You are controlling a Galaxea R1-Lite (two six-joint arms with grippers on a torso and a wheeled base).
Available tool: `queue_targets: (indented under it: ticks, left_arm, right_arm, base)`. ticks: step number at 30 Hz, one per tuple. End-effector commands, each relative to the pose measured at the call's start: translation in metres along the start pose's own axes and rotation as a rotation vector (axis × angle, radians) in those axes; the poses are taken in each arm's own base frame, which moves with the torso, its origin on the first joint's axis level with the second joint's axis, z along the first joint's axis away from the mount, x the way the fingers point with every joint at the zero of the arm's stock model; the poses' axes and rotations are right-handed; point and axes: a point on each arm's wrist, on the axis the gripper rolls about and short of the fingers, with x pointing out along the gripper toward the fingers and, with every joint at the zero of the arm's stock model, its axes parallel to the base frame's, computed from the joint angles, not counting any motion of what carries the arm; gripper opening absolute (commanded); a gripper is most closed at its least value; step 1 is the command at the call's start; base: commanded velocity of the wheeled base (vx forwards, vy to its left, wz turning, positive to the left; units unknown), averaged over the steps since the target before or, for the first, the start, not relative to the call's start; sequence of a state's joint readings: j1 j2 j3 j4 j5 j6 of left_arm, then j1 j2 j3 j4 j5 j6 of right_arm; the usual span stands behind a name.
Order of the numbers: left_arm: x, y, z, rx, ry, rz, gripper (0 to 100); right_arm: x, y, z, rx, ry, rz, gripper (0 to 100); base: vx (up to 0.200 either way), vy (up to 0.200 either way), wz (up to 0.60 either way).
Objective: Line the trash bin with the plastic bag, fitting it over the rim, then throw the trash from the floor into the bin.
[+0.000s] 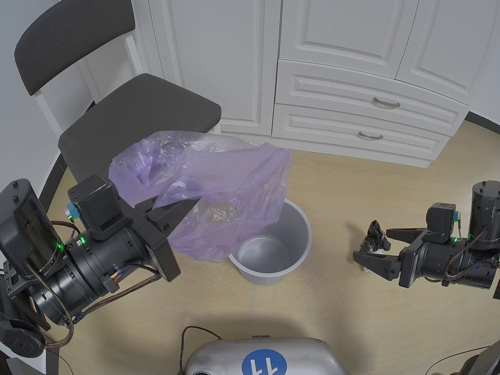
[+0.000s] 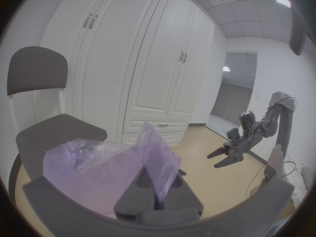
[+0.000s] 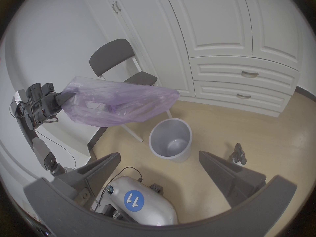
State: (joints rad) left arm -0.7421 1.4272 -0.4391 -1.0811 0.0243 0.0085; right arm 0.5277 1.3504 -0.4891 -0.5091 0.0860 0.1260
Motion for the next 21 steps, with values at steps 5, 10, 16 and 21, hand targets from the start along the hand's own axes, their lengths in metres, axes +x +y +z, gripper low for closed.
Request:
queue_targets:
  ticks: [5, 10, 16, 21]
  left_arm:
    - [-0.018, 0.007, 0.005, -0.016, -0.026, -0.102, 0]
    - [-0.023, 0.009, 0.009, -0.045, -0.045, -0.132, 0]
    - [-0.027, 0.009, 0.009, -0.043, -0.047, -0.155, 0]
    - [-0.033, 0.01, 0.009, -0.038, -0.051, -0.193, 0]
  right_arm:
    - [0.035, -0.002, -0.018, 0.021, 0.043, 0.004, 100]
    - [0.047, -0.005, -0.031, 0.018, 0.06, 0.002, 100]
    - [0.059, -0.008, -0.037, 0.025, 0.083, -0.032, 100]
    - [0.064, -0.01, -0.04, 0.025, 0.1, -0.058, 100]
  base:
    - [0.0, 0.0, 0.0]
    - [0.0, 0.0, 0.0]
    - [0.0, 0.0, 0.0]
    - [0.0, 0.0, 0.0]
